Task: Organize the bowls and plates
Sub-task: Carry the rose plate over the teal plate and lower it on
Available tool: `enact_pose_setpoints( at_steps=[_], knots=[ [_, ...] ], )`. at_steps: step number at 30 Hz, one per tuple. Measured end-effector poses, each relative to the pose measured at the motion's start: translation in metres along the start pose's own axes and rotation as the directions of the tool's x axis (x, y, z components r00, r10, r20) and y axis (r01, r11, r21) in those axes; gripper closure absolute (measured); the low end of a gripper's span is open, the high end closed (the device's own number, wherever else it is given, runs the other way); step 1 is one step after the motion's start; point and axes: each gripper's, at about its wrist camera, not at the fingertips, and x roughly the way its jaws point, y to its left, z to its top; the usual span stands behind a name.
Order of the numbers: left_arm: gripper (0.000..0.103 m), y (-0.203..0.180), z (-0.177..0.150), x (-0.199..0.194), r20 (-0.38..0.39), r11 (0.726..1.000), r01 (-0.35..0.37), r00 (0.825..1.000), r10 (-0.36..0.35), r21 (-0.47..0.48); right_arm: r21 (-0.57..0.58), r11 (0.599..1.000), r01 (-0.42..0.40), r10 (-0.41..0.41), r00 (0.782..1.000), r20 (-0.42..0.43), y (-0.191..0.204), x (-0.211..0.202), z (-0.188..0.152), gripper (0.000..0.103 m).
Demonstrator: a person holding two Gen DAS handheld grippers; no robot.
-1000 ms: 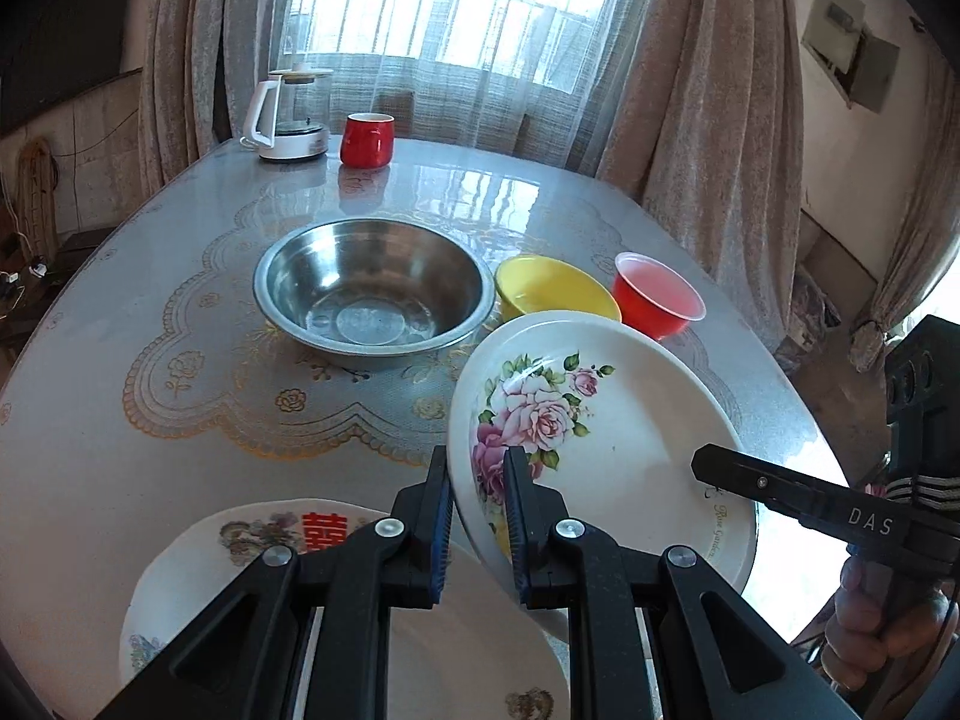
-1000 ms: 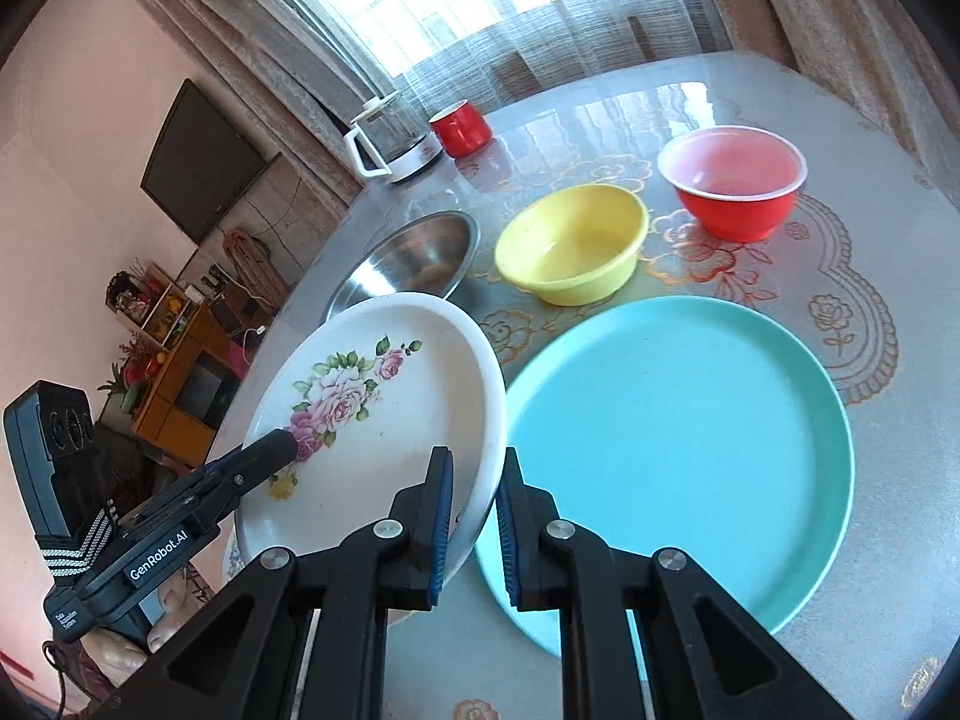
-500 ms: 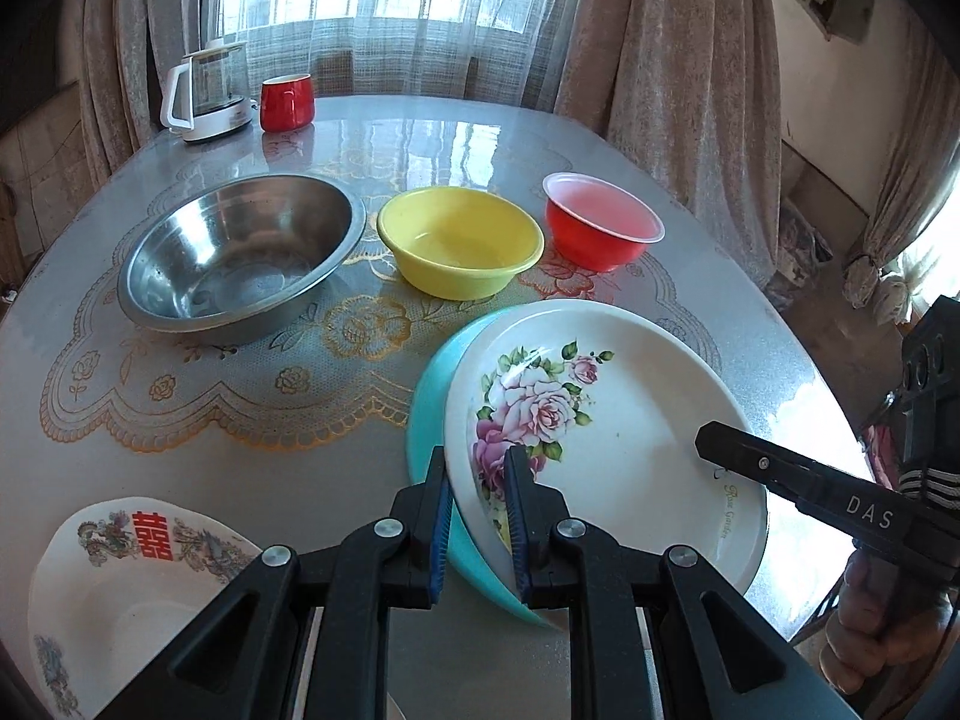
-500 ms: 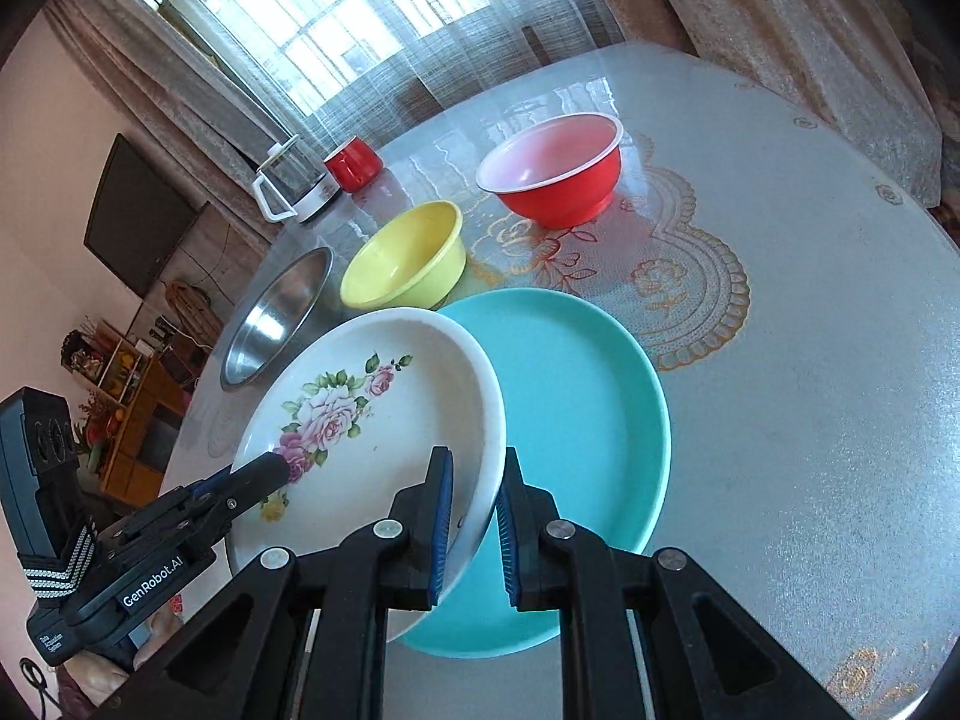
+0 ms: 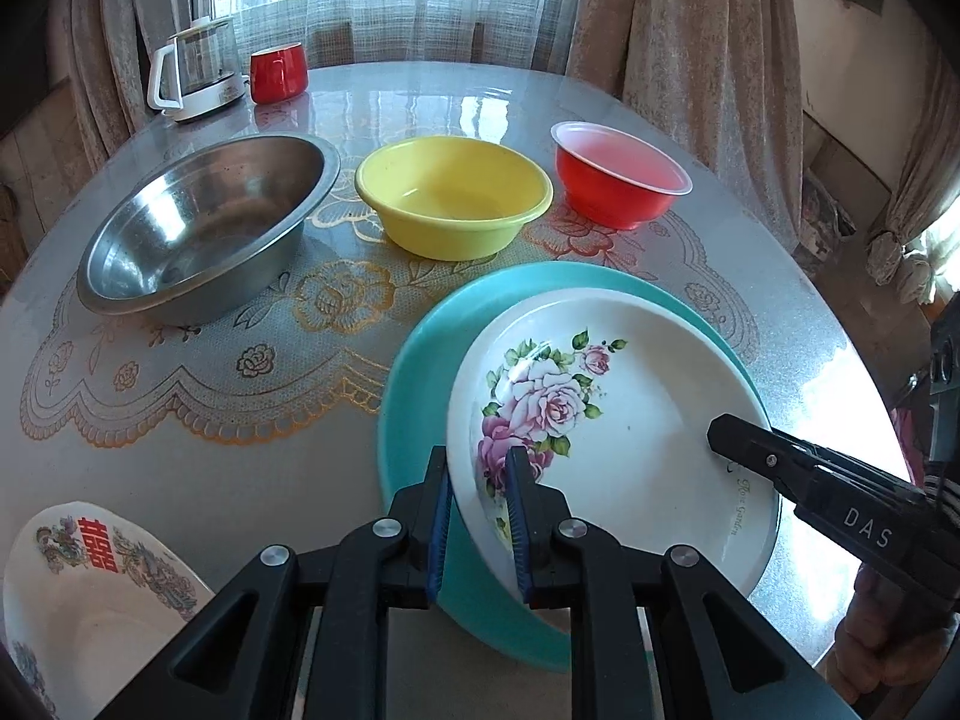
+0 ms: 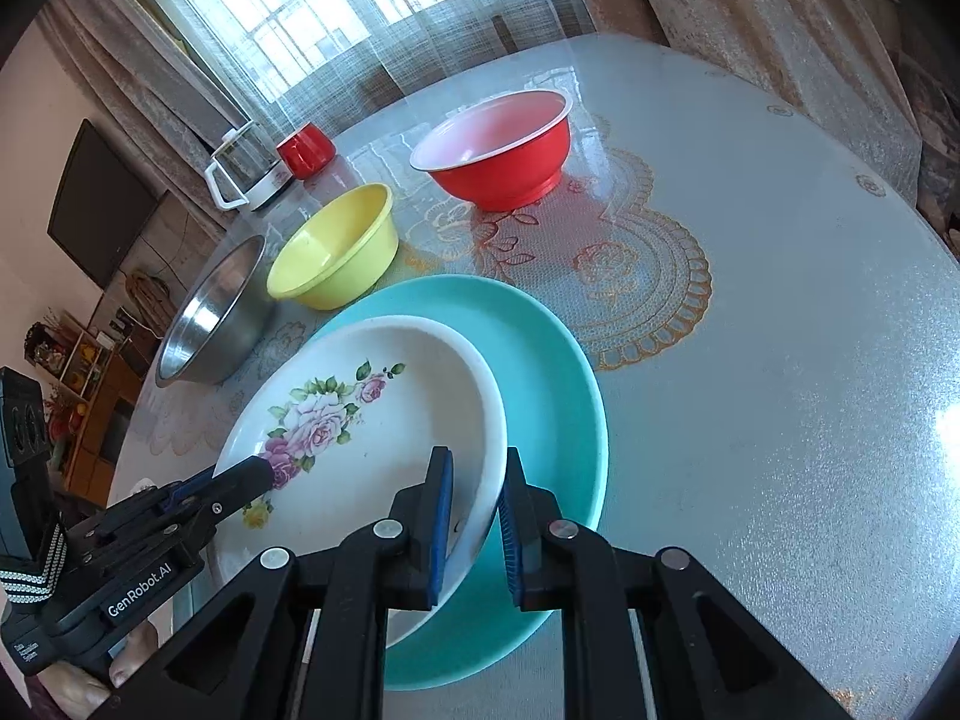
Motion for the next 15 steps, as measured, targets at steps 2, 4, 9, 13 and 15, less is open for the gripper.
enact_pose_setpoints(
  at_steps=[2,4,9,13,15],
  knots=[
    [0.085,-0.0005,-0.0012,0.0016,0.007,1.0,-0.003,1.0,0.003,0.008,-0.027,0.999,0.033,-0.032,0.999,0.023,0.0034,0.0017,-0.0022,0.089],
    [0.085,-0.0009,-0.0013,0.0013,0.007,1.0,-0.008,1.0,0.008,0.013,-0.06,0.996,0.072,-0.07,0.997,0.04,0.0084,0.002,-0.0034,0.089],
    [0.085,-0.0002,-0.0014,0.0014,0.012,1.0,-0.008,1.0,0.007,0.014,-0.07,0.994,0.081,-0.078,0.996,0.048,0.0082,0.0024,-0.0026,0.089],
    [0.081,-0.0056,-0.0026,0.0028,0.016,0.999,-0.014,1.0,0.014,0.029,-0.062,0.994,0.087,-0.084,0.995,0.046,0.0083,0.0025,-0.0021,0.089],
    [0.081,-0.005,-0.0023,0.0026,0.013,1.0,-0.009,1.0,0.009,0.026,-0.056,0.994,0.094,-0.091,0.995,0.046,0.0099,0.0022,-0.0025,0.089]
  ],
)
